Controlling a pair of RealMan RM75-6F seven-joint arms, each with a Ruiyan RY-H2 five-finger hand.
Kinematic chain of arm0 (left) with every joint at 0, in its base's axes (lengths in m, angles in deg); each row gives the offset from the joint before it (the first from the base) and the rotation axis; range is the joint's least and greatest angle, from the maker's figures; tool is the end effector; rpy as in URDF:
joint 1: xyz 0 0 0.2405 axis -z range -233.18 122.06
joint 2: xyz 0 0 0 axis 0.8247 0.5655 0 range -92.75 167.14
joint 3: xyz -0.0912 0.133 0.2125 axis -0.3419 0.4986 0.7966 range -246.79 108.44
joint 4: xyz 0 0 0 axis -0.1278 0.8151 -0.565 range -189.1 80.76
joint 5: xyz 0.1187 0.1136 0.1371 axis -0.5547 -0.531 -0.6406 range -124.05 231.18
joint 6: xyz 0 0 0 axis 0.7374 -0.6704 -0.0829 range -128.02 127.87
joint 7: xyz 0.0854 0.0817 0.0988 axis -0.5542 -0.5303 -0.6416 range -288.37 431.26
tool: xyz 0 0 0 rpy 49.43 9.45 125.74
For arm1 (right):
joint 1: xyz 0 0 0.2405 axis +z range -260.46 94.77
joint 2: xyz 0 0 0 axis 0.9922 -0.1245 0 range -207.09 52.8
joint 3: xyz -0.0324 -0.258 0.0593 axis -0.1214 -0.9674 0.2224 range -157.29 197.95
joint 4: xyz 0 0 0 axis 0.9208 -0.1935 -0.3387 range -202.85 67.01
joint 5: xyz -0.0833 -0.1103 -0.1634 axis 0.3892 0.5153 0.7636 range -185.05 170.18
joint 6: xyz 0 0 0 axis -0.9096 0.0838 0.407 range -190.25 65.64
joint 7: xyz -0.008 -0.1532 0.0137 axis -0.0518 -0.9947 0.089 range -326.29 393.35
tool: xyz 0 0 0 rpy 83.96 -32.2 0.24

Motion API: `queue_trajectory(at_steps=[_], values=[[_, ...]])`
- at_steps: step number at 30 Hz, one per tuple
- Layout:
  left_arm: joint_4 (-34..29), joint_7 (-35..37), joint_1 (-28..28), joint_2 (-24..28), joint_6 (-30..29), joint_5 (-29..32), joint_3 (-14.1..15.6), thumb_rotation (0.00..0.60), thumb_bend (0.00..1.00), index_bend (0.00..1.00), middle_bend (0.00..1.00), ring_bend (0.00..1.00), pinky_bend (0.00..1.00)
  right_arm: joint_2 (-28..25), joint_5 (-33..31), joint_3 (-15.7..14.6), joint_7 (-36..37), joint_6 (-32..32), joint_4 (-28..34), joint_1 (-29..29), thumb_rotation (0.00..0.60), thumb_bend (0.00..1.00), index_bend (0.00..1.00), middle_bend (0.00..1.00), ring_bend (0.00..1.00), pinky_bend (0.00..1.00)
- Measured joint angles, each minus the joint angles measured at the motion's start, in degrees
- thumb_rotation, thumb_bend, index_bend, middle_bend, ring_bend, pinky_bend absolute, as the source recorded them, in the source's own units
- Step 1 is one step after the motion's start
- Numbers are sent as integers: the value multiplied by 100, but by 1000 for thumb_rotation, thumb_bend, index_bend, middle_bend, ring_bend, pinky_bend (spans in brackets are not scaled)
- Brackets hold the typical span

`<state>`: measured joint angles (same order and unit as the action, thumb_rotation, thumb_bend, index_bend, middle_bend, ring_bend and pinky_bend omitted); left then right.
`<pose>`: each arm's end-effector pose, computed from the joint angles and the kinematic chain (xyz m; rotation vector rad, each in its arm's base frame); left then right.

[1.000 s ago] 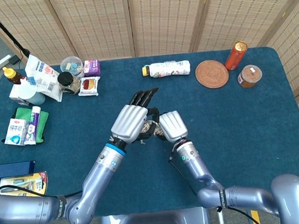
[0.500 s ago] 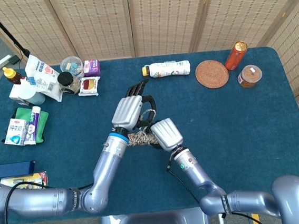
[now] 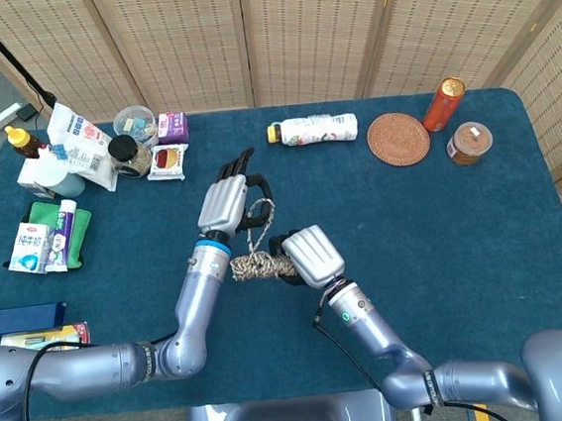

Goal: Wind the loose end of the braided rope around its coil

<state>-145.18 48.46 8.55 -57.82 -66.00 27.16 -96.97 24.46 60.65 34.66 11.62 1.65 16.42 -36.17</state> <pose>0.0064 0.4114 -0.0102 -1.4800 -1.3881 -1.2393 -0.0600 -0.3442 -0.0592 1.8245 -0.9060 1.2503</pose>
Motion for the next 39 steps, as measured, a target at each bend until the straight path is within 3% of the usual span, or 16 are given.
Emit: queue_trajectory(at_steps=[12, 22, 25, 29, 39], values=[[714, -170, 112, -437, 236, 76, 157, 600, 467, 478, 0, 0, 0, -164, 138, -45, 19, -25, 326, -56, 600, 513, 710, 611, 594, 926], [1344, -555, 137, -736, 177, -346, 560, 600, 461, 442, 0, 0, 0, -234, 114, 28, 70, -42, 434, -81, 600, 513, 711, 611, 594, 926], [1470, -623, 107, -812, 181, -489, 641, 600, 460, 339, 0, 0, 0, -235, 106, 30, 65, -45, 443, -86, 600, 512, 711, 611, 594, 926], [1537, -650, 68, -856, 217, -587, 651, 600, 454, 28, 0, 0, 0, -233, 103, 34, 48, -46, 440, -87, 600, 513, 710, 611, 595, 926], [1419, -676, -31, -736, 282, -780, 584, 600, 401, 0, 0, 0, 0, -221, 66, 56, 8, -50, 403, -84, 600, 513, 711, 612, 595, 926]])
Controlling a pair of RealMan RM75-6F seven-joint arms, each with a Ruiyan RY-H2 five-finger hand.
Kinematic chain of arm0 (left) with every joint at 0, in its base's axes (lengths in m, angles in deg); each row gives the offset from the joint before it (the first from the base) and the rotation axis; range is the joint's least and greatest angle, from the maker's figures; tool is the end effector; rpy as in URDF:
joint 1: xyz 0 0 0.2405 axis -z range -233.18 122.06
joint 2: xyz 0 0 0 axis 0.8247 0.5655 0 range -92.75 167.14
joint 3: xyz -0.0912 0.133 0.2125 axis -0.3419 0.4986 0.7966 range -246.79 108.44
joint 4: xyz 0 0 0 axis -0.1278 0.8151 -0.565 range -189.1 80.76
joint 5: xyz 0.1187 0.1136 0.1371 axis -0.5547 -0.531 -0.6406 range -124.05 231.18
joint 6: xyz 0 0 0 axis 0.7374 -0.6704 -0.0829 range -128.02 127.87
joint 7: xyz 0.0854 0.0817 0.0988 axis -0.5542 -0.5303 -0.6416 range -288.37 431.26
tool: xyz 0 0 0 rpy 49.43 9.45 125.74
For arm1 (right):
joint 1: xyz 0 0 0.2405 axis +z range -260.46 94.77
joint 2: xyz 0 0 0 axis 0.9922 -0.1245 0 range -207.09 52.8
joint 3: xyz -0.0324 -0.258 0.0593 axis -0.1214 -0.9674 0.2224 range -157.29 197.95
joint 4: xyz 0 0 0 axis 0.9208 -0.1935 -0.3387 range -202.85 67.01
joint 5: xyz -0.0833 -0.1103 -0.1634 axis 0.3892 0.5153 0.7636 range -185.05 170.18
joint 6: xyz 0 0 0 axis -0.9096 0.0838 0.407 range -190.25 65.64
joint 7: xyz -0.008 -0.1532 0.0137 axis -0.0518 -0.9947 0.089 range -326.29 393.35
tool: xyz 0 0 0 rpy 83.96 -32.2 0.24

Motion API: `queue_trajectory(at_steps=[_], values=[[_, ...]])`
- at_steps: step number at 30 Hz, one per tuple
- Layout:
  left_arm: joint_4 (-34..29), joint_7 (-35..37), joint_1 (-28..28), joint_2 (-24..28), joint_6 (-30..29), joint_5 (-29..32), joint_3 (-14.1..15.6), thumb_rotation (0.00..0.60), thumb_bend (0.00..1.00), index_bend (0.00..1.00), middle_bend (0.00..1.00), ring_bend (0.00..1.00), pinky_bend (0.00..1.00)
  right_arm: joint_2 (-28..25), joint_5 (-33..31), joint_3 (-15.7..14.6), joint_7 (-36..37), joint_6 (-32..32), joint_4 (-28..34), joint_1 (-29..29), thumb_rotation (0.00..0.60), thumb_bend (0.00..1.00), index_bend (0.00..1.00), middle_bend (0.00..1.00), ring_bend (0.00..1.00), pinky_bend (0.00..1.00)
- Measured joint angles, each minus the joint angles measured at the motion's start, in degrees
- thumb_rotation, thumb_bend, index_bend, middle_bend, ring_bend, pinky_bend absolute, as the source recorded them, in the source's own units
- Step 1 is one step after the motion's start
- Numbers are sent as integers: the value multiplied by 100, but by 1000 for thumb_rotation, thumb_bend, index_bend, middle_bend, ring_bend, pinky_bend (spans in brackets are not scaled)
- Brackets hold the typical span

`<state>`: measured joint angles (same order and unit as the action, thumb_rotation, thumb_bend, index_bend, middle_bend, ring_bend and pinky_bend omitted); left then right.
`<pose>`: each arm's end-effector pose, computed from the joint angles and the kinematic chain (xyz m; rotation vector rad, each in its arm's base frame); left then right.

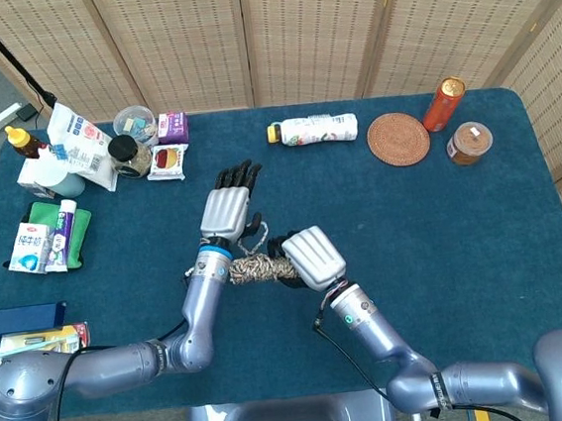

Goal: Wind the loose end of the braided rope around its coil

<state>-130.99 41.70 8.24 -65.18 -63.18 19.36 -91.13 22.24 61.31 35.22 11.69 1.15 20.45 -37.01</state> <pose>-0.0232 0.4213 -0.0528 -1.6094 -1.1047 -1.0619 -0.0552 -0.3386 -0.0482 1.8348 -0.9231 1.2809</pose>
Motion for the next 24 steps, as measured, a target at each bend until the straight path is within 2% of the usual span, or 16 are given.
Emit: queue_trajectory(at_steps=[9, 14, 19, 24], values=[[-10, -168, -65, 294, -176, -556, 42, 600, 365, 0, 0, 0, 0, 7, -90, 58, -32, -3, -114, 0, 600, 513, 711, 612, 596, 926], [-224, -138, -179, 508, -177, -694, 48, 600, 365, 0, 0, 0, 0, -12, -161, 116, -40, 4, -147, -2, 600, 513, 711, 612, 596, 926], [-745, -141, -359, 887, -191, -832, 119, 600, 365, 0, 0, 0, 0, -63, -248, 193, -22, 29, -87, -20, 600, 513, 711, 612, 595, 926], [-1471, -220, -595, 1424, -270, -905, 208, 600, 364, 0, 0, 0, 0, -139, -530, 398, 55, 52, 165, -47, 600, 513, 711, 612, 596, 927]])
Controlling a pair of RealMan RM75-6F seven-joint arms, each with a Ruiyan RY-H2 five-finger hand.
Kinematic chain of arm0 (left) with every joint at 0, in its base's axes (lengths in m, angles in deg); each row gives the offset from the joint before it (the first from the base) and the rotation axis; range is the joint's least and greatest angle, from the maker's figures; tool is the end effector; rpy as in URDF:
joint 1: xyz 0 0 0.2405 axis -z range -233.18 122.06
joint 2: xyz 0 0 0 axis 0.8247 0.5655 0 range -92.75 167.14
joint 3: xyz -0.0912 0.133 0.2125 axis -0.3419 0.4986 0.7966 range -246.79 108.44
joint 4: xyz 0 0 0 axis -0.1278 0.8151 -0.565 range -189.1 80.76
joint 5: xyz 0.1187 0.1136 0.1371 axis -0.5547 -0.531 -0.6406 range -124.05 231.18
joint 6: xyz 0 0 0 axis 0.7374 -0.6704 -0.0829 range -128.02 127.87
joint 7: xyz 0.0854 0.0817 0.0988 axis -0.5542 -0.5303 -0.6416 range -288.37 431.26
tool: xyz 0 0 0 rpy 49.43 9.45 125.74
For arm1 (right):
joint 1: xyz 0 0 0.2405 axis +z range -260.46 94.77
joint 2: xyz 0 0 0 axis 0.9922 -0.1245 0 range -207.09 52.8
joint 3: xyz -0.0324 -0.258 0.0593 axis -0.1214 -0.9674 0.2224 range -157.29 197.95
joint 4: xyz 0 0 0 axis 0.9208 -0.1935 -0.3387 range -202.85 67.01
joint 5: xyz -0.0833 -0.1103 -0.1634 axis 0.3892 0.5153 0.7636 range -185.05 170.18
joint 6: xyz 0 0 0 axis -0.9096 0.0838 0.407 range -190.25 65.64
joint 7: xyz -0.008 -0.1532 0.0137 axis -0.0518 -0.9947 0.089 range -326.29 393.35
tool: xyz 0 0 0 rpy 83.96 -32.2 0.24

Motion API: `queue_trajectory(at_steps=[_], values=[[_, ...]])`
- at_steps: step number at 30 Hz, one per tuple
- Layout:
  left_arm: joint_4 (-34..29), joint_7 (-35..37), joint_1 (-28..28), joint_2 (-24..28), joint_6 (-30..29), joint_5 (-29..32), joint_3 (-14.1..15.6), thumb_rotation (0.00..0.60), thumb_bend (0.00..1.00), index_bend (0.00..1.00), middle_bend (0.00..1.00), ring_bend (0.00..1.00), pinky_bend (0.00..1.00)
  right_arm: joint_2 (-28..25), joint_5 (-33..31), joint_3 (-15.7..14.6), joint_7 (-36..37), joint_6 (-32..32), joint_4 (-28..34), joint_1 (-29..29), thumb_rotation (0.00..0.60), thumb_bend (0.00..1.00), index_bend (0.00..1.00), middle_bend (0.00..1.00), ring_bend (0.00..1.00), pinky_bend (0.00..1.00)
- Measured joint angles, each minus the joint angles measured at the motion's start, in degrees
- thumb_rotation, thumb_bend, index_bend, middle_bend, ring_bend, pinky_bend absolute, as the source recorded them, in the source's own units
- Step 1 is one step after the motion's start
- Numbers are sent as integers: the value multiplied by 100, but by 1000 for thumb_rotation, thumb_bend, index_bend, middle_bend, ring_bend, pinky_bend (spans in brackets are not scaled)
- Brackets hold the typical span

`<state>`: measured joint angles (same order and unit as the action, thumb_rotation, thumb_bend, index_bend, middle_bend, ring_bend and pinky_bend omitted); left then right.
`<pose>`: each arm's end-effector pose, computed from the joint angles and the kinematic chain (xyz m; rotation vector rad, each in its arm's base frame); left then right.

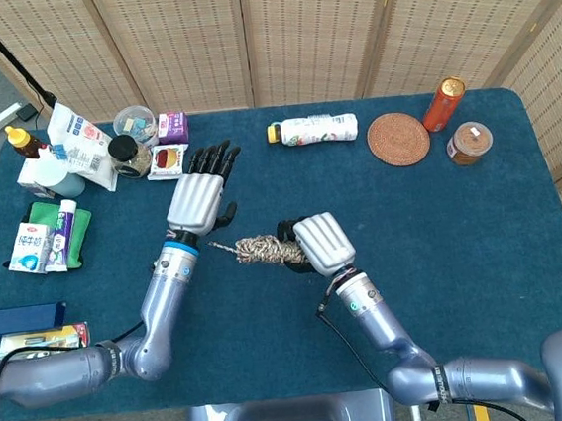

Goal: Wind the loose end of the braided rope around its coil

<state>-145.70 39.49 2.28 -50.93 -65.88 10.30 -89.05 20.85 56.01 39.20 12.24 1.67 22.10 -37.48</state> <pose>-0.0392 0.4112 0.0221 -1.6555 -0.8871 -1.1030 -0.0583 -0.3553 -0.0295 1.7097 -1.0246 1.2979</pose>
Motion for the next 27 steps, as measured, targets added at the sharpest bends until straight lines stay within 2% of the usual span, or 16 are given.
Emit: queue_trajectory(at_steps=[5, 11, 17, 22, 27], values=[[-833, -38, -334, 690, -153, -103, 106, 600, 364, 0, 0, 0, 0, -132, -308, 210, -57, 55, 309, -11, 600, 513, 711, 612, 596, 927], [-1462, 4, -673, 1231, -322, -217, 224, 600, 364, 0, 0, 0, 0, -262, -517, 321, -261, 153, 542, 1, 600, 513, 711, 612, 596, 927], [-2077, 175, -1188, 1926, -513, -502, 508, 600, 365, 0, 0, 0, 0, -362, -741, 374, -479, 233, 452, 29, 600, 513, 711, 612, 596, 927], [-2221, 596, -1647, 2309, -557, -969, 841, 600, 364, 0, 0, 0, 0, -379, -787, 356, -443, 249, 211, 30, 600, 513, 711, 613, 596, 927], [-2081, 1007, -1923, 2441, -521, -1267, 1043, 600, 364, 0, 0, 0, 0, -395, -771, 313, -311, 258, 31, 4, 600, 514, 711, 613, 596, 927]])
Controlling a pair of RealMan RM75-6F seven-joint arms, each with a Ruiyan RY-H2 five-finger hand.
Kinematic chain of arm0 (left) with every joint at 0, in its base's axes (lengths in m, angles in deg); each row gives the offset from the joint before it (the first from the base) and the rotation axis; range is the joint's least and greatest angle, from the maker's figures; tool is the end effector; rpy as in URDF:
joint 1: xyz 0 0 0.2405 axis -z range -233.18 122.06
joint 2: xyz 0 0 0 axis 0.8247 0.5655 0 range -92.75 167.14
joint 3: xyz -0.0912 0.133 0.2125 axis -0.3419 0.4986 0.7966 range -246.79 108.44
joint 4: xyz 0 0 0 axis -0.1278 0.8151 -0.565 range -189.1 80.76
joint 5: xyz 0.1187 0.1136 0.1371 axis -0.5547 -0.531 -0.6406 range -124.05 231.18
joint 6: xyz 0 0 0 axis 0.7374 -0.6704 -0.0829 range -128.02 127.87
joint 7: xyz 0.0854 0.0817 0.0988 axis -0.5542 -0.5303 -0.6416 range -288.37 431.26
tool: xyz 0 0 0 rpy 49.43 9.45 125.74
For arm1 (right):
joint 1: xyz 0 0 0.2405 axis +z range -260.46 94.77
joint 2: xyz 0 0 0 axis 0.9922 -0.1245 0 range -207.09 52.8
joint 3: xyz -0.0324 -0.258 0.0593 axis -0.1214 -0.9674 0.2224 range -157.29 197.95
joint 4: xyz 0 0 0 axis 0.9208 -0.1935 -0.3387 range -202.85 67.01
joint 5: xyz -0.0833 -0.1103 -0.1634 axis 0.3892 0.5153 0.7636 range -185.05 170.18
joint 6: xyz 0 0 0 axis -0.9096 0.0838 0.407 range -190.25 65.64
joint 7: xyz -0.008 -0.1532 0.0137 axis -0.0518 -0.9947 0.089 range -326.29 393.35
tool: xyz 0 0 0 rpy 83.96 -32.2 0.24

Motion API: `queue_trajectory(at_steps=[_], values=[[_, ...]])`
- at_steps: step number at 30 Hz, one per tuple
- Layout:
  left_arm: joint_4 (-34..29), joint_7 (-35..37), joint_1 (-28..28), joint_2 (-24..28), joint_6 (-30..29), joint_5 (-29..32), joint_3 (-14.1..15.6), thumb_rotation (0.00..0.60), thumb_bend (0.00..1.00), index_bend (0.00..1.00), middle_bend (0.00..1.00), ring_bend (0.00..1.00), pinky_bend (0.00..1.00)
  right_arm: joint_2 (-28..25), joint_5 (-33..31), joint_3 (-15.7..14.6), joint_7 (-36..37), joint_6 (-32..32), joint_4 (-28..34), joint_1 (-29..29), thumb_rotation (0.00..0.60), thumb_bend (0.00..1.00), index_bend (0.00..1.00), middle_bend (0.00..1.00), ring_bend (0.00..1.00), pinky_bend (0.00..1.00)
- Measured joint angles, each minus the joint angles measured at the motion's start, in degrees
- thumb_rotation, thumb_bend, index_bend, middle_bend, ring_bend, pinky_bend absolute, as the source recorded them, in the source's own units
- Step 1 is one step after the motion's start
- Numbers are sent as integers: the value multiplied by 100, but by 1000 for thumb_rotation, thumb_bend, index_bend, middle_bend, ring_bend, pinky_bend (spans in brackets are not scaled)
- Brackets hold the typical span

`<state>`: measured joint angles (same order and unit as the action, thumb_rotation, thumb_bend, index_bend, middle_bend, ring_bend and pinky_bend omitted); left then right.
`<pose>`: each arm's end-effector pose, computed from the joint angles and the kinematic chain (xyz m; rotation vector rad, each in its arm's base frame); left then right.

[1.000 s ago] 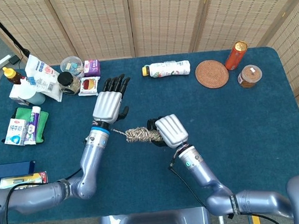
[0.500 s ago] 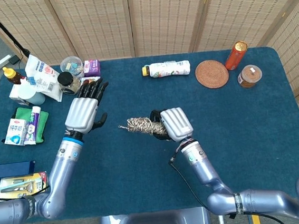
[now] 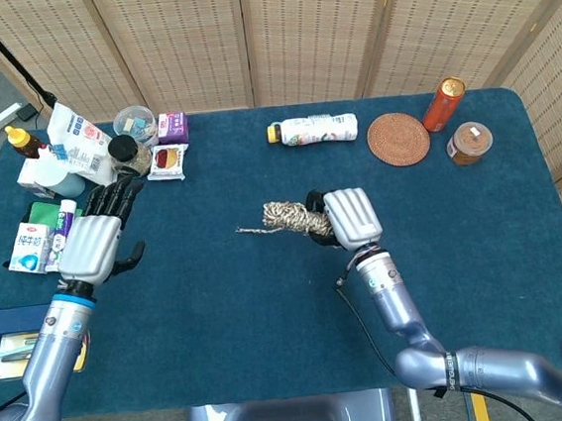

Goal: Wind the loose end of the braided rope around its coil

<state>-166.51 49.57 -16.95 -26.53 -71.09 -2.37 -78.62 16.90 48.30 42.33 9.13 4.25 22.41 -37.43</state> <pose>-0.1541 0.3332 0.1219 -1.5938 -0.9319 -0.9835 -0.0802 -0.3827 0.0047 1.5525 -1.0250 1.2234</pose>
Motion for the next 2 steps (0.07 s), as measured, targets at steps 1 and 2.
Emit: queue_trajectory(at_steps=[1, 2], values=[[70, 81, -38, 18, 22, -37, 29, 600, 364, 0, 0, 0, 0, -2, 11, -6, 14, 6, -17, -4, 600, 514, 711, 613, 596, 927], [123, 143, -63, 26, 41, -62, 44, 600, 364, 0, 0, 0, 0, -2, 27, -11, 40, 15, -37, -9, 600, 514, 711, 613, 596, 927]])
